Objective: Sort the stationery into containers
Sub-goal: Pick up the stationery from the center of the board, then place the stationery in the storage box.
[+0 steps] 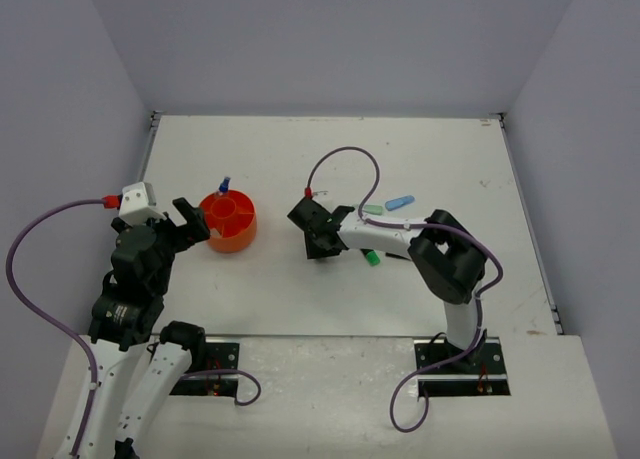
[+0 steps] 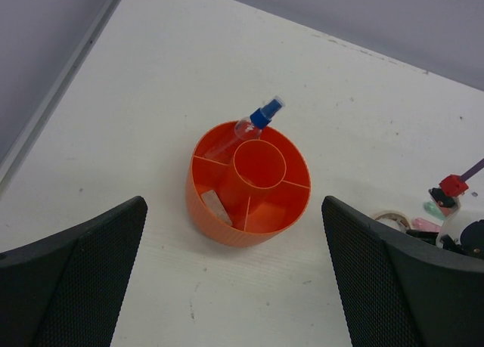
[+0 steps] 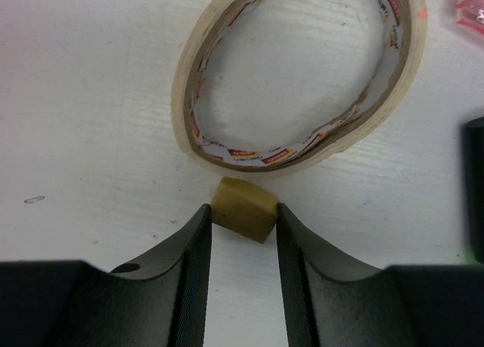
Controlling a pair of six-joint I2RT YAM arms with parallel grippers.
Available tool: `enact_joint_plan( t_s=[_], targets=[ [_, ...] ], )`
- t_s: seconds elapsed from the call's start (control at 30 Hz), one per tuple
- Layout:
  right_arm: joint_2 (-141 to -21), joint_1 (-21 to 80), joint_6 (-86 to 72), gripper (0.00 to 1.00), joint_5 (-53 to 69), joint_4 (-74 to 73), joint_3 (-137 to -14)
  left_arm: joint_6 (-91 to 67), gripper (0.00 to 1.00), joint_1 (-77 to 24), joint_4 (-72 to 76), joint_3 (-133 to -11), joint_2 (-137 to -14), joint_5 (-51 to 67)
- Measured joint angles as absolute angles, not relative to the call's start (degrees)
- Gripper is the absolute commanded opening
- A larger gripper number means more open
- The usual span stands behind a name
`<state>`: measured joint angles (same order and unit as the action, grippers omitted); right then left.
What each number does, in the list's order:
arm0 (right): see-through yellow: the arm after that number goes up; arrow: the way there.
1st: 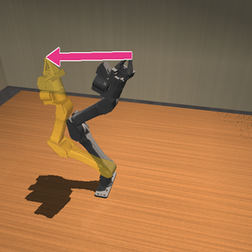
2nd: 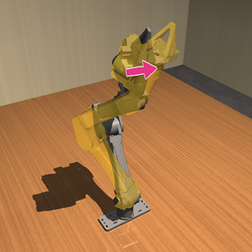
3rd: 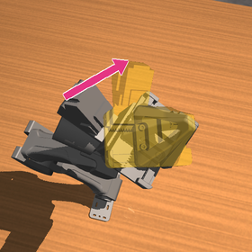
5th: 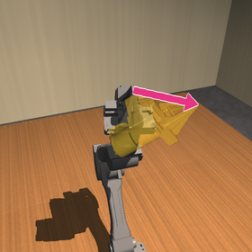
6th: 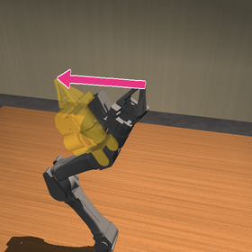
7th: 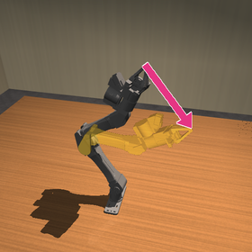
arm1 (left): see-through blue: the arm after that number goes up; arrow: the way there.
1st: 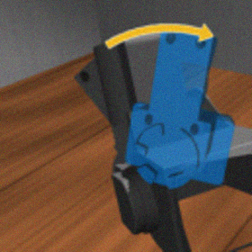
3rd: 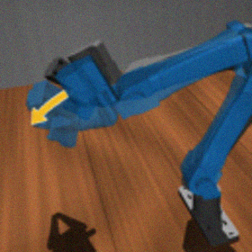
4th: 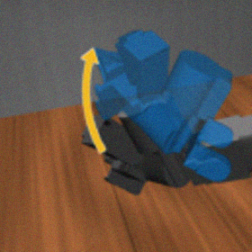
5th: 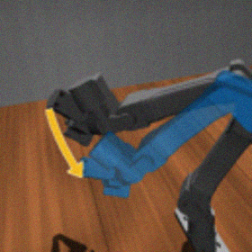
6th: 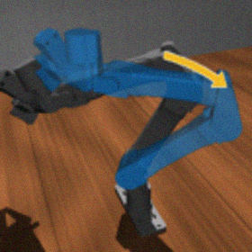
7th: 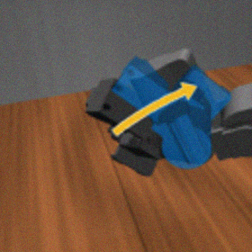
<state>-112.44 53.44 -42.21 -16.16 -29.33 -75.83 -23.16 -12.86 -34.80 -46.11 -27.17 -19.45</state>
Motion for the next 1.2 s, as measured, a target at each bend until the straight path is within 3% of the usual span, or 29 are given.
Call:
enact_joint_plan(
  t_s=[0.33, 0.57, 0.77, 1.2],
  targets=[
    [-109.23, 62.78, -33.19, 0.17, -12.3, -28.44, -82.31, -23.16, 1.0, -12.86, -34.81, -46.11, -27.38, -19.44],
    [-109.54, 64.0, -25.74, 0.16, -4.74, -24.69, -97.57, -23.16, 1.0, -12.86, -34.84, -46.11, -27.07, -19.54],
    [-118.42, 63.58, -22.27, 0.17, 3.93, -18.31, -113.07, -23.43, 1.0, -12.86, -34.92, -46.11, -25.87, -20.63],
    [-135.66, 63.64, -17.34, 0.2, 5.56, -19.9, -127.43, -25.18, 1.0, -12.75, -35.75, -46.11, -17.16, -26.14]
  ],
)
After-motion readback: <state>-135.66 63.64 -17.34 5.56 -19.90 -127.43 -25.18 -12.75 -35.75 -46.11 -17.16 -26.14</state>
